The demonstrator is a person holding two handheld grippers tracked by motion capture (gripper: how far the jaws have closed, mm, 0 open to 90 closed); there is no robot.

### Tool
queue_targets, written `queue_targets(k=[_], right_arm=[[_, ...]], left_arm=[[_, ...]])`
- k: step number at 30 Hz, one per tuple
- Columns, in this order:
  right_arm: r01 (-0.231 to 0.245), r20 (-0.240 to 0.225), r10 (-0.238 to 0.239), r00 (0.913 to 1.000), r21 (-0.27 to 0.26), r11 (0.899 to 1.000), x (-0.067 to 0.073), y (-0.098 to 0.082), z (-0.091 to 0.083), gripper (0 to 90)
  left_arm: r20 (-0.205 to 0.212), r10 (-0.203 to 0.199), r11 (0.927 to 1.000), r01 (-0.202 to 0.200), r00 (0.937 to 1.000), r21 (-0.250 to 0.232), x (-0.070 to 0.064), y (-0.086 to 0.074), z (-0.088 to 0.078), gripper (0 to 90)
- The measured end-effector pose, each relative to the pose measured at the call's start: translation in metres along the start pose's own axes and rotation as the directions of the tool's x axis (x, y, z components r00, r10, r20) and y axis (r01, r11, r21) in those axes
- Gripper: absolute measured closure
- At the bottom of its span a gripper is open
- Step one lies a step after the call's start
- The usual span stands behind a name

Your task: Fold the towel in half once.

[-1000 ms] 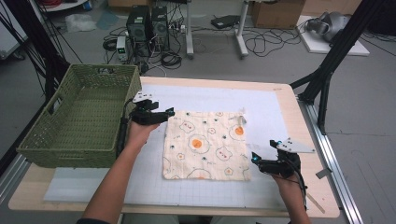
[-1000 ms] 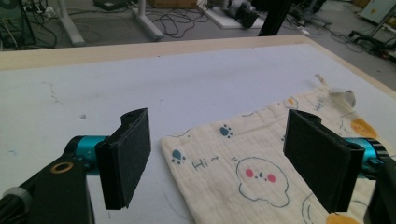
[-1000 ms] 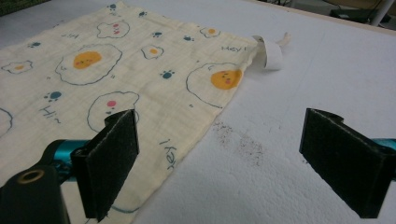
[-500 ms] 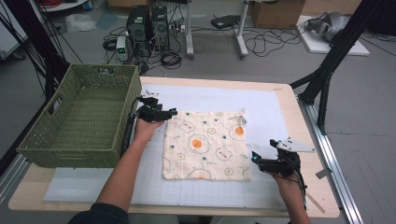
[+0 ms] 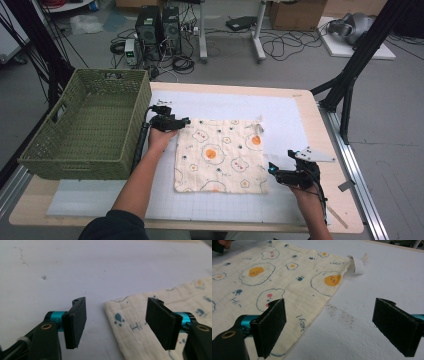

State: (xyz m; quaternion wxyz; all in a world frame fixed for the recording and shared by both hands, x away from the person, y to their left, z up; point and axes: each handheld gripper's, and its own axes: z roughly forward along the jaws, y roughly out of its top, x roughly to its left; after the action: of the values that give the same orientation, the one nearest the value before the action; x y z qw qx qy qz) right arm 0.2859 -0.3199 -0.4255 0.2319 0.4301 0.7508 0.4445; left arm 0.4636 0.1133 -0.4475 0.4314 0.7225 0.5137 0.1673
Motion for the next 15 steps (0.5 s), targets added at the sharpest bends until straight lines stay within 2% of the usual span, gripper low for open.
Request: queue_targets(k=[3, 5, 8, 9, 10, 12, 13, 15], right_arm=[[0.001, 0.000, -0.001, 1.0000, 0.004, 1.000, 0.000, 0.000, 0.002, 11.1], [0.000, -0.002, 0.000, 1.0000, 0.008, 1.000, 0.000, 0.000, 0.003, 11.1], [-0.001, -0.001, 0.001, 1.0000, 0.010, 1.000, 0.001, 0.000, 0.003, 11.1], [0.000, 0.000, 0.000, 1.0000, 0.008, 1.000, 0.000, 0.000, 0.003, 11.1], [0.001, 0.002, -0.001, 1.0000, 0.010, 1.000, 0.000, 0.000, 0.004, 11.2], [-0.010, -0.003, 0.010, 0.9999, 0.013, 1.000, -0.003, 0.002, 0.008, 11.2], [-0.020, -0.004, 0.020, 0.9998, 0.015, 1.000, -0.006, 0.003, 0.011, 11.1], [-0.033, -0.013, 0.033, 0.9994, 0.029, 0.999, -0.013, 0.010, 0.018, 11.2]], left_arm=[[-0.020, 0.078, 0.9965, -0.078, 0.9967, 0.033, -0.008, 0.007, 0.006, 39.6], [-0.052, 0.132, 0.9900, -0.129, 0.9899, 0.056, -0.013, 0.011, 0.011, 42.0], [-0.063, 0.177, 0.9804, -0.171, 0.9821, 0.098, -0.015, 0.010, 0.018, 47.6], [-0.068, 0.186, 0.9792, -0.180, 0.9801, 0.094, -0.015, 0.010, 0.018, 48.6], [-0.062, 0.186, 0.9796, -0.180, 0.9806, 0.089, -0.015, 0.010, 0.018, 52.2], [-0.042, 0.210, 0.9737, -0.206, 0.9767, 0.098, -0.016, 0.010, 0.016, 70.0], [-0.029, 0.206, 0.9745, -0.203, 0.9780, 0.096, -0.016, 0.010, 0.016, 77.6], [-0.025, 0.187, 0.9779, -0.183, 0.9821, 0.100, -0.016, 0.010, 0.015, 83.7]])
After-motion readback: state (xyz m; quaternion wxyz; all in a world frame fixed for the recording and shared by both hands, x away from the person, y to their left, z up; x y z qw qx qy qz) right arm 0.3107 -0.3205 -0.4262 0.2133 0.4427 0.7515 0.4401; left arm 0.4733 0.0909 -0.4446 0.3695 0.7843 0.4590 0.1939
